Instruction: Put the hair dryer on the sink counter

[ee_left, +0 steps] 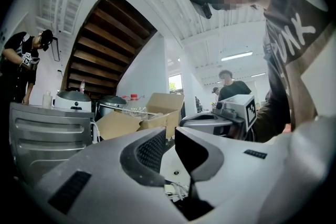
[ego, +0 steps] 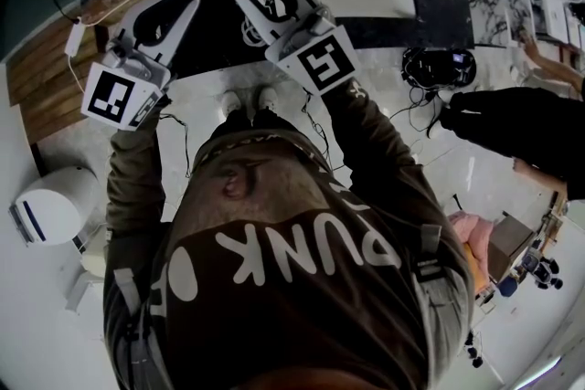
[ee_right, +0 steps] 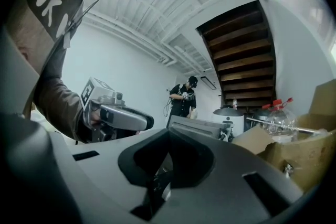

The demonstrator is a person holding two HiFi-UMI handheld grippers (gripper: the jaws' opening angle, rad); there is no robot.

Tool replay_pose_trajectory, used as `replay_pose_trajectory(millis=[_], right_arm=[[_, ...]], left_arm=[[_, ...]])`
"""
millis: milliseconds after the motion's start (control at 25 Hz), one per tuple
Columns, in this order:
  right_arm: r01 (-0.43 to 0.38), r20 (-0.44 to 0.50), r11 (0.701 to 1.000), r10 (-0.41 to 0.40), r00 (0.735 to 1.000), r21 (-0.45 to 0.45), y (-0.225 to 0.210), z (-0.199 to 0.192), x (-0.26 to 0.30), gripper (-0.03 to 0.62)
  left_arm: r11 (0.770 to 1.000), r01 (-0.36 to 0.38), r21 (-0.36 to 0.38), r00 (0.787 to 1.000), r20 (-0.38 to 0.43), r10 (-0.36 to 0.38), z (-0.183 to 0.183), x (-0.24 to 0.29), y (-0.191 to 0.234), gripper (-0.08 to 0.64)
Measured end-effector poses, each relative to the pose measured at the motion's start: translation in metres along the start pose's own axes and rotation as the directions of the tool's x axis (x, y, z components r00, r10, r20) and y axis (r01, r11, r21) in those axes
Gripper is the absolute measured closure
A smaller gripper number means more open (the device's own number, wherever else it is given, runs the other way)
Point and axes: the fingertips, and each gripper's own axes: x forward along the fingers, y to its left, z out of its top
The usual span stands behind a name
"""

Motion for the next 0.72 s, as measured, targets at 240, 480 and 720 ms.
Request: replay_pose_trajectory(millis=[240,480,720], right_arm=[[-0.004,-0.003,1.000,0.004,1.000,-0.001,-0.0015,0.0001,-0.0008,0.584],[-0.008,-0.005,1.000,0.008,1.000,-0.006,-0.0014,-0.0004,-0.0003,0.584],[-0.011,0.001,1.000,0.011,1.000,-0.005,-0.0010,0.0030,0.0002,0.584]], left_arm=[[1.000,0.001,-0.007,1.000,-0.009,-0.001,-0.0036,0.0000,-0.0011,0.506],[1.000,-0.005,-0.001,1.000,-0.007,0.005,-0.0027,-0.0007,0.0001,0.506],[1.000,-0.012,0.014,1.000,0.009,0.012,0.0058,0.0008,-0.0002,0.506]])
